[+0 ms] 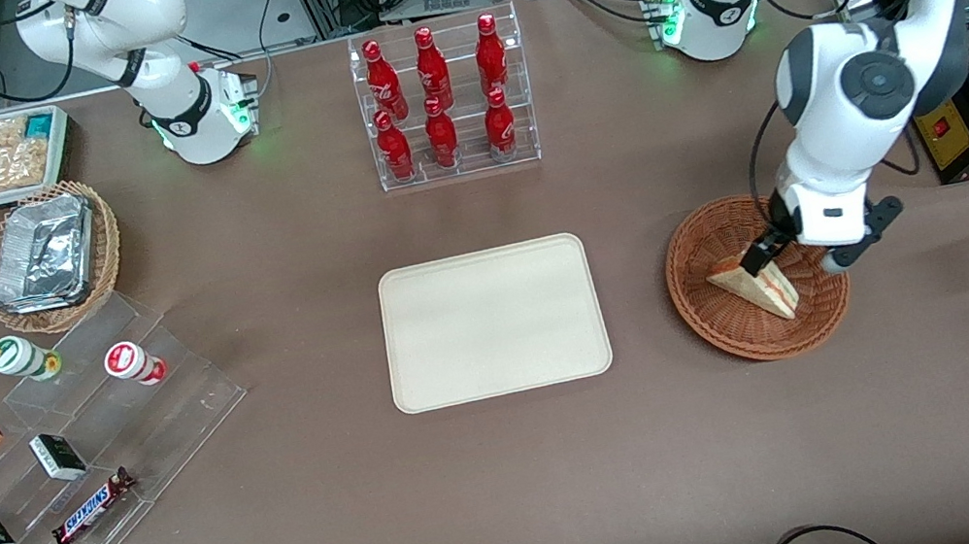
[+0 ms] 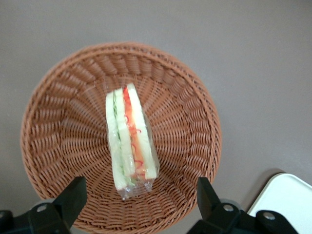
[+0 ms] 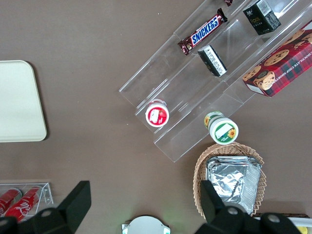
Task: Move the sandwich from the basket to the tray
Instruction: 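Grasp the wrapped sandwich with the left gripper and lift it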
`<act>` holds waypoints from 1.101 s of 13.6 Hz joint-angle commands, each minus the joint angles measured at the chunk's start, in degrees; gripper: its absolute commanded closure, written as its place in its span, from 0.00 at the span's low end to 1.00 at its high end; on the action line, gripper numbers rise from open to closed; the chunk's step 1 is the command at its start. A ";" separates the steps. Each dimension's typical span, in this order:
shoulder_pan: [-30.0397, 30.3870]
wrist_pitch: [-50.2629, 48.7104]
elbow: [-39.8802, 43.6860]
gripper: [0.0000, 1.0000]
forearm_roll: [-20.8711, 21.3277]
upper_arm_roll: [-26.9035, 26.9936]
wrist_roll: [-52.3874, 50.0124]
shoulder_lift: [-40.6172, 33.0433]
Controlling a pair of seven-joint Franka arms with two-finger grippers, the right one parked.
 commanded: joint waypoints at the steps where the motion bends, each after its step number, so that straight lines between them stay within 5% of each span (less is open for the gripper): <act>1: -0.50 1.07 -0.27 0.00 -0.02 0.46 -1.69 1.73; 11: -0.50 4.06 -0.53 0.04 -0.02 0.64 -3.80 8.15; 13: -0.42 4.94 -0.44 0.26 -0.02 0.64 -5.19 8.50; 15: -0.33 4.85 0.08 0.81 -0.02 0.72 -7.22 8.68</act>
